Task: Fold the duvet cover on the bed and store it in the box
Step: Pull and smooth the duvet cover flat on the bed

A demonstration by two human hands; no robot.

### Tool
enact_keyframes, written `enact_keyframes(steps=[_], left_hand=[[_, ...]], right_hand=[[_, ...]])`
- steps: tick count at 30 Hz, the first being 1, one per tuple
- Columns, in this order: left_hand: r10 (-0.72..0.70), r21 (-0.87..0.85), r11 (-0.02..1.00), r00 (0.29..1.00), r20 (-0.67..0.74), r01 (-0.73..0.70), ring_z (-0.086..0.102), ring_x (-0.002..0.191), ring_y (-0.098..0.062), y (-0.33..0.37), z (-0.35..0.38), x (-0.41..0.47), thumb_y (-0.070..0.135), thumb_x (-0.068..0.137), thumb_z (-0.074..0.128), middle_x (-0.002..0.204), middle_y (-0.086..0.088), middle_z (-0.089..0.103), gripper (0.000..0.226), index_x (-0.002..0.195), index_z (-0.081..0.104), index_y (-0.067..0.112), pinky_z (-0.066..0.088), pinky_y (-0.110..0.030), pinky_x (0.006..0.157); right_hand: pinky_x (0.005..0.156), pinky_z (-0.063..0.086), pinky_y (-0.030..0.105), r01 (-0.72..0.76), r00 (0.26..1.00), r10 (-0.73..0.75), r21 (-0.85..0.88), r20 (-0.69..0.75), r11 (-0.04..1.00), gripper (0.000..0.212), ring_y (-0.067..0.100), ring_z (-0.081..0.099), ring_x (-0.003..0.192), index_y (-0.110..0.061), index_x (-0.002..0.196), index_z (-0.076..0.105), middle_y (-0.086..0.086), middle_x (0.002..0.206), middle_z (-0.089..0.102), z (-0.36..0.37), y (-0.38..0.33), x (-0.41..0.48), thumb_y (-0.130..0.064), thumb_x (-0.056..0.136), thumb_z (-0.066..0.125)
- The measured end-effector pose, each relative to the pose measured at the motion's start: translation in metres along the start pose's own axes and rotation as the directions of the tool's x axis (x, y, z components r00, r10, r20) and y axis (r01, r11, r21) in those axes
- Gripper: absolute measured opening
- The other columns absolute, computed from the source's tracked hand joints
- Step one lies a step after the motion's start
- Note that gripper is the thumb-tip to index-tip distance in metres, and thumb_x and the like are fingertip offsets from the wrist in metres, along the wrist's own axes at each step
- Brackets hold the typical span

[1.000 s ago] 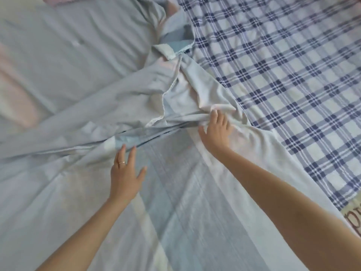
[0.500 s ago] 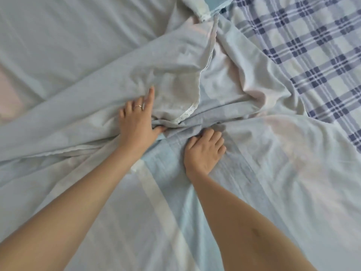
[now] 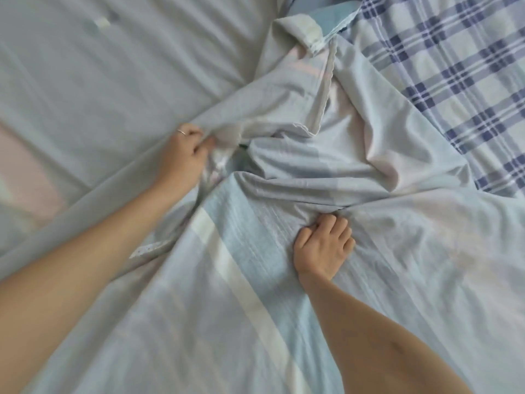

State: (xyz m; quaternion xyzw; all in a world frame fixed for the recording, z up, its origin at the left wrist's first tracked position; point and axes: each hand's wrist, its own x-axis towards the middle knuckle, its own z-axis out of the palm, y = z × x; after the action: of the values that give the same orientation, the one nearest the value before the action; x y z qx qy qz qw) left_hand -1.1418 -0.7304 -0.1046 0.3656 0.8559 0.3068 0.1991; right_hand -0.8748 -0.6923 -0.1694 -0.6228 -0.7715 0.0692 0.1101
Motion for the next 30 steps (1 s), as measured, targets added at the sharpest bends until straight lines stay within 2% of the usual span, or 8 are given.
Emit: enact_keyframes(steps=[6,11,14,15,18,24,27,30], left_hand=[[-0.364,-0.229,0.926,0.873,-0.324,0.301,0.057,0.096,-0.041,-0.012,-0.041,0.053,0.030,0.102,0.033,0.102,-0.036,0.059,0.051,0.099,0.057,-0.016,0.038,-0.043,0.079],[-0.479,-0.296,0.877,0.728,-0.490,0.378,0.056,0.105,-0.036,-0.002,-0.063,0.075,0.017,0.100,0.037,0.112,-0.028,0.061,0.035,0.104,0.058,-0.011,0.036,-0.034,0.083],[-0.416,-0.224,0.906,0.846,-0.334,0.358,0.053,0.080,-0.034,0.011,-0.055,0.069,0.043,0.085,0.045,0.076,-0.018,0.055,0.042,0.064,0.052,0.007,0.039,-0.037,0.070],[-0.338,-0.106,0.941,0.897,-0.286,0.321,0.053,0.083,-0.033,0.016,-0.053,0.068,0.055,0.079,0.043,0.078,-0.016,0.055,0.051,0.061,0.052,0.009,0.042,-0.037,0.073],[-0.071,0.289,0.949,0.980,-0.187,0.124,0.051,0.115,-0.022,0.039,-0.047,0.071,0.075,0.068,0.047,0.118,0.000,0.059,0.072,0.095,0.066,0.010,0.035,-0.038,0.094],[-0.061,0.465,0.884,0.977,0.205,-0.043,0.043,0.127,-0.031,0.094,0.003,0.098,0.073,0.053,0.072,0.143,-0.012,0.039,0.124,0.146,0.016,0.013,0.036,-0.043,0.098],[-0.031,0.591,0.794,0.962,0.271,-0.141,0.055,0.112,-0.035,0.101,0.024,0.117,0.047,0.075,0.073,0.124,-0.014,0.057,0.082,0.137,0.033,0.010,0.043,-0.040,0.086],[-0.036,0.499,0.866,0.997,0.067,-0.002,0.055,0.111,-0.037,0.095,0.026,0.142,0.024,0.086,0.055,0.118,-0.014,0.061,0.030,0.113,0.056,0.012,0.043,-0.038,0.084]], right_hand=[[0.071,0.023,0.038,-0.001,1.000,0.001,-0.037,0.010,0.999,0.018,0.024,0.031,0.077,-0.011,0.081,0.041,0.013,0.082,0.046,-0.001,0.008,-0.005,-0.026,0.072,0.037],[0.071,0.024,0.040,0.003,1.000,-0.003,-0.017,-0.002,1.000,0.018,0.027,0.032,0.078,-0.011,0.080,0.039,0.016,0.082,0.045,-0.001,0.001,-0.003,-0.027,0.071,0.037],[0.071,0.024,0.040,-0.003,1.000,0.003,-0.006,0.002,1.000,0.018,0.028,0.033,0.078,-0.010,0.079,0.039,0.017,0.082,0.046,-0.001,-0.005,-0.004,-0.026,0.071,0.036],[0.071,0.024,0.041,-0.008,1.000,0.008,-0.002,0.008,1.000,0.018,0.028,0.033,0.078,-0.010,0.079,0.039,0.017,0.081,0.046,0.000,-0.006,-0.003,-0.027,0.071,0.036],[0.071,0.025,0.041,-0.002,1.000,0.002,-0.010,0.031,1.000,0.017,0.027,0.033,0.078,-0.012,0.079,0.037,0.015,0.080,0.046,0.000,-0.008,-0.002,-0.026,0.071,0.037],[0.071,0.025,0.039,-0.023,0.998,0.025,-0.028,0.060,0.999,0.019,0.027,0.034,0.077,-0.009,0.076,0.041,0.014,0.080,0.047,-0.001,-0.005,-0.001,-0.026,0.072,0.035],[0.071,0.025,0.039,-0.023,0.999,0.024,-0.014,0.044,1.000,0.017,0.027,0.033,0.077,-0.010,0.076,0.040,0.014,0.079,0.047,-0.002,-0.007,0.004,-0.026,0.071,0.035],[0.070,0.025,0.039,0.001,0.999,0.000,-0.030,0.044,1.000,0.015,0.026,0.032,0.076,-0.011,0.077,0.036,0.014,0.078,0.046,-0.003,-0.004,0.002,-0.025,0.071,0.036]])
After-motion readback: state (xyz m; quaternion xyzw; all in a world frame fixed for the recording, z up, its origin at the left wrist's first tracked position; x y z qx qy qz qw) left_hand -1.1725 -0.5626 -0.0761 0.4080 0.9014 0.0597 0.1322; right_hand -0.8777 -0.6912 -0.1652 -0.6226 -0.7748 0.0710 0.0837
